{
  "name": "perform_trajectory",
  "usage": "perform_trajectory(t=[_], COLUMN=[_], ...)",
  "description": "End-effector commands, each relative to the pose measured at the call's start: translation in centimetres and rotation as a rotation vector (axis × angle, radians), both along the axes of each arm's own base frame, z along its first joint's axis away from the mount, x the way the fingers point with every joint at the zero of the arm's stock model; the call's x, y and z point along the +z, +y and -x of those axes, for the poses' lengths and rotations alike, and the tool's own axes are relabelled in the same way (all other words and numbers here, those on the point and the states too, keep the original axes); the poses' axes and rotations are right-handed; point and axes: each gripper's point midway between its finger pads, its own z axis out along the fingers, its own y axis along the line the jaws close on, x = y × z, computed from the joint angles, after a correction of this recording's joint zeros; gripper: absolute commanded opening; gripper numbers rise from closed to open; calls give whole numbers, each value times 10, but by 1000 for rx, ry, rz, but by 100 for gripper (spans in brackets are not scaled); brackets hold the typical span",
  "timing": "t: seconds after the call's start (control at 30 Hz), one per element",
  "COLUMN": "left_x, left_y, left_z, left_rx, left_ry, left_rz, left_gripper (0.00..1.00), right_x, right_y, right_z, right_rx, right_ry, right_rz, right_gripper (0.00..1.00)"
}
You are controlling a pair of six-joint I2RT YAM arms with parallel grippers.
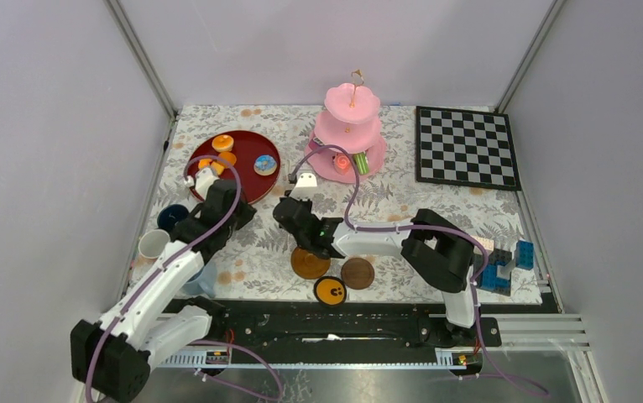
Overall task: Serve the afternoon tea
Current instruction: Adjust the clamp at the center of the board.
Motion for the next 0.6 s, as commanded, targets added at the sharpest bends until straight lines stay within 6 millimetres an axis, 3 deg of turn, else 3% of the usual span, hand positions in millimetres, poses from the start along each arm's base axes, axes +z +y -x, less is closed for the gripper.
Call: perform_trajectory(t=[0.0, 0.07, 0.17, 0.27, 0.43, 0.5, 0.57], left_x=[5, 10, 17, 28, 49, 47, 36], left_y=[-1, -19, -37, -48, -54, -59, -63], left_z=[-23, -35, -51, -61, -64, -60, -54], left_rx=[-89, -193, -276, -335, -394, -450, -495], left_ry=[-25, -39, -64, -108, -185, -190, -174], left_rz=[-104, -105, -108, -102, -122, -130, -130], left_gripper=[0, 1, 38, 62, 83, 87, 98], right_x=[-22, -25, -21, -16, -16, -19, -26], right_y=[-59, -58, -63, -69, -81, -85, -92], right_z=[-25, -25, -25, -26, -33, -38, -42], right_rx=[-131, -134, -175, -202, -277, -318, -347], right_ry=[-18, -14, -14, 13, 83, 105, 131], right_rz=[218, 207, 169, 92, 12, 18, 74], right_gripper=[0, 0, 0, 0, 0, 0, 0])
